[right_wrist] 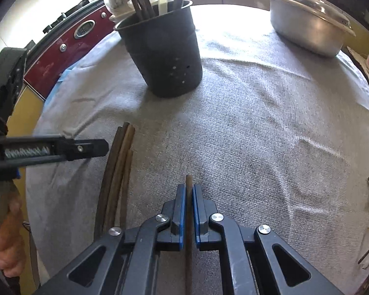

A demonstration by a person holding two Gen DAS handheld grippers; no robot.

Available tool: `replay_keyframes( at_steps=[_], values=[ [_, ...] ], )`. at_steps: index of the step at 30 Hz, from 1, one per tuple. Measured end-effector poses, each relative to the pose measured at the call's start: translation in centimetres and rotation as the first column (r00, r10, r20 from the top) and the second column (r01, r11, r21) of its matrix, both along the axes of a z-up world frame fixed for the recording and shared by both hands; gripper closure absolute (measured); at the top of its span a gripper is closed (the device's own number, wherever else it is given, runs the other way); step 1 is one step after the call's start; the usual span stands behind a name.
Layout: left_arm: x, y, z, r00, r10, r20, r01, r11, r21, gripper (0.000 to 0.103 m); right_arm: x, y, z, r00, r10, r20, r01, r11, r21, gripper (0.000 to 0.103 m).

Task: Organize utensils
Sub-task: 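Grasp a dark chopstick with the right tool while the left tool grasps another chopstick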

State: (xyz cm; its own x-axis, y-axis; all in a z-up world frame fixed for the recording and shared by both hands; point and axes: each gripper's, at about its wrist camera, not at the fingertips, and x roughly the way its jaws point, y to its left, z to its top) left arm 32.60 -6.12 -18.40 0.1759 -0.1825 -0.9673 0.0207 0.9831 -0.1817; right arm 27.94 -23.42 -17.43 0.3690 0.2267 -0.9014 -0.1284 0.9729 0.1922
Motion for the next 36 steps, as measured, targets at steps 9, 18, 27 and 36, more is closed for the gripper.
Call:
replay_keyframes(
  at_steps=[9,18,27,36],
  values=[
    [1.9,-2.6,-0.4,0.998,0.016,-0.062,-0.012,0.998,0.065,0.062,0.4,-0.3,0.1,1.0,-0.002,-0.005,0.002,1.0,0.006,0.097],
    [3.5,-1.7,-0.5,0.996,-0.005,-0.089,0.015,0.993,0.113,0.064,-0.2,-0.4,-0.1,1.0,0.002,-0.009,-0.002,1.0,-0.003,0.097],
    [4.8,-4.6,0.2,0.997,-0.074,-0.019,0.076,0.973,0.218,0.085,0.4,0.4,0.0,1.0,0.012,-0.01,-0.012,0.999,-0.038,0.097],
    [3.3,-4.4,0.7,0.99,-0.136,0.042,0.119,0.952,0.282,0.091,1.3,2.2,0.0,0.997,0.061,-0.049,-0.066,0.992,-0.107,0.096]
  ],
)
